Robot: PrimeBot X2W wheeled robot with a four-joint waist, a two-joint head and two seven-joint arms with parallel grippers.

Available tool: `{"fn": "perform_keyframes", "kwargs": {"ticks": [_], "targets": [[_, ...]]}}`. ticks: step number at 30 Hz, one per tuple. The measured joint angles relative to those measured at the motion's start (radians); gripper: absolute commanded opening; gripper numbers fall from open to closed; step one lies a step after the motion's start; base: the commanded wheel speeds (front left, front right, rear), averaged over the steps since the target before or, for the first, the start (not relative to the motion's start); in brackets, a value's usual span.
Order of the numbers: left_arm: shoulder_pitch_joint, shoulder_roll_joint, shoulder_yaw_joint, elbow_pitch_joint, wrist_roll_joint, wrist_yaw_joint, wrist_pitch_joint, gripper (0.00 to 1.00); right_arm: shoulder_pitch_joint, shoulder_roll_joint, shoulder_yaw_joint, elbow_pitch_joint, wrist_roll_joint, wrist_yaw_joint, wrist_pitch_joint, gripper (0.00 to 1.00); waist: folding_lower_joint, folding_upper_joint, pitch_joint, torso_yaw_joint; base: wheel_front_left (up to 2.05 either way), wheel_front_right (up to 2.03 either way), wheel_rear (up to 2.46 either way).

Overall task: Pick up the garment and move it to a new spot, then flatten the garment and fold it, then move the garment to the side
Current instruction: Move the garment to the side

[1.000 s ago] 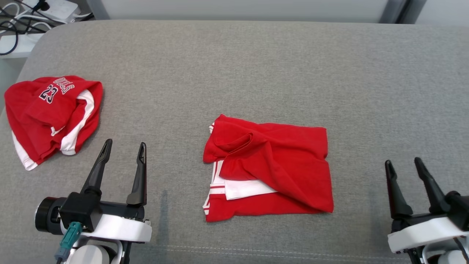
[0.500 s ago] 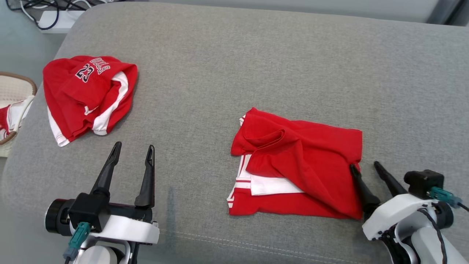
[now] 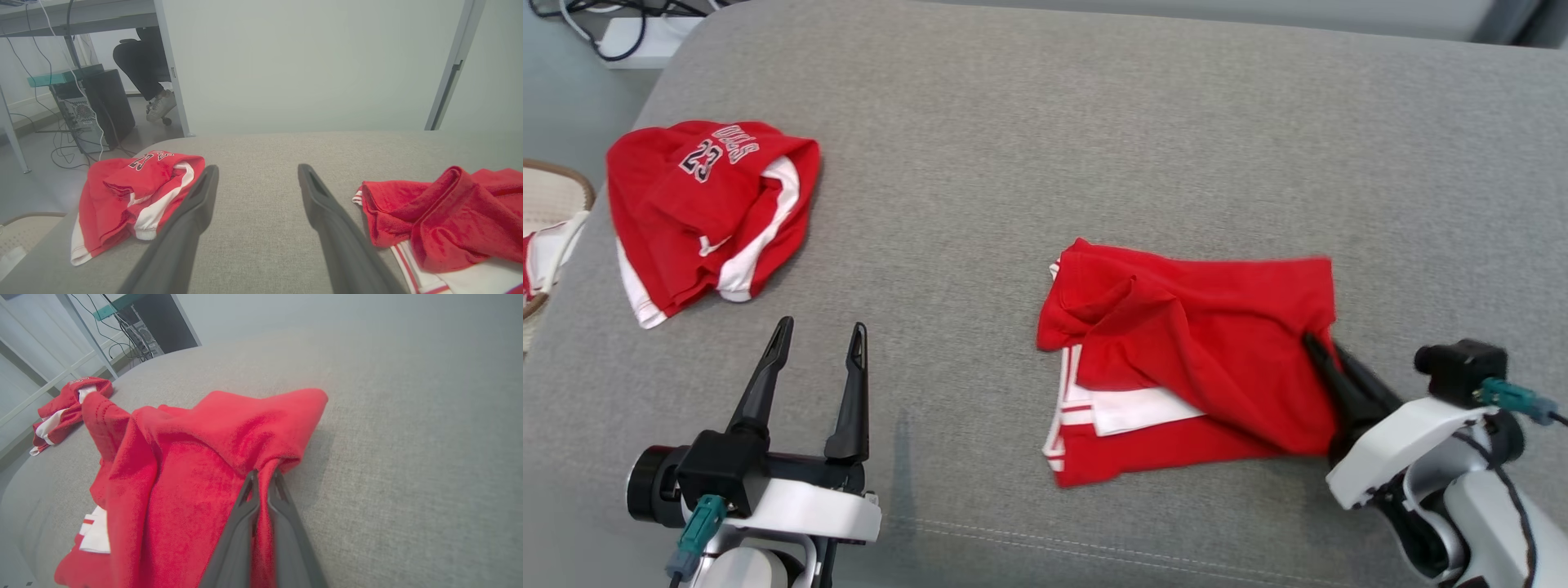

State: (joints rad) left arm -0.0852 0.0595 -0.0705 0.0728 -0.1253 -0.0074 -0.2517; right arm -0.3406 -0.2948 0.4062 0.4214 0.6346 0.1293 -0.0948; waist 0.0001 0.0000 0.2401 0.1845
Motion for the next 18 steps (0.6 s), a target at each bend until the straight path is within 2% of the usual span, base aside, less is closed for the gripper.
{"fn": "perform_keyframes", "kwargs": {"ticks": [3,8,12,18], "targets": [[0.000,0.003,0.000,-0.007,0.000,0.000,0.000,1.00,0.000,-0.034,-0.029,-0.083,-0.067,0.000,-0.039,0.00,0.0000,0.0000,0.002,-0.030,0.00,0.00,0.00],[-0.005,0.022,-0.002,-0.014,0.000,-0.002,0.000,1.00,0.035,-0.058,-0.103,-0.212,-0.188,0.000,-0.037,0.00,0.0000,0.0000,0.008,-0.102,0.00,0.00,0.00],[-0.011,0.026,-0.004,-0.018,0.001,-0.006,0.000,1.00,0.088,-0.055,-0.160,-0.272,-0.260,0.000,-0.031,0.00,0.0000,0.0000,0.012,-0.155,0.00,0.00,0.00],[-0.049,0.058,-0.007,-0.029,0.003,-0.012,0.000,1.00,0.118,-0.034,-0.211,-0.332,-0.349,0.000,-0.018,0.00,0.0000,0.0000,0.027,-0.276,0.00,0.00,0.00]]}}
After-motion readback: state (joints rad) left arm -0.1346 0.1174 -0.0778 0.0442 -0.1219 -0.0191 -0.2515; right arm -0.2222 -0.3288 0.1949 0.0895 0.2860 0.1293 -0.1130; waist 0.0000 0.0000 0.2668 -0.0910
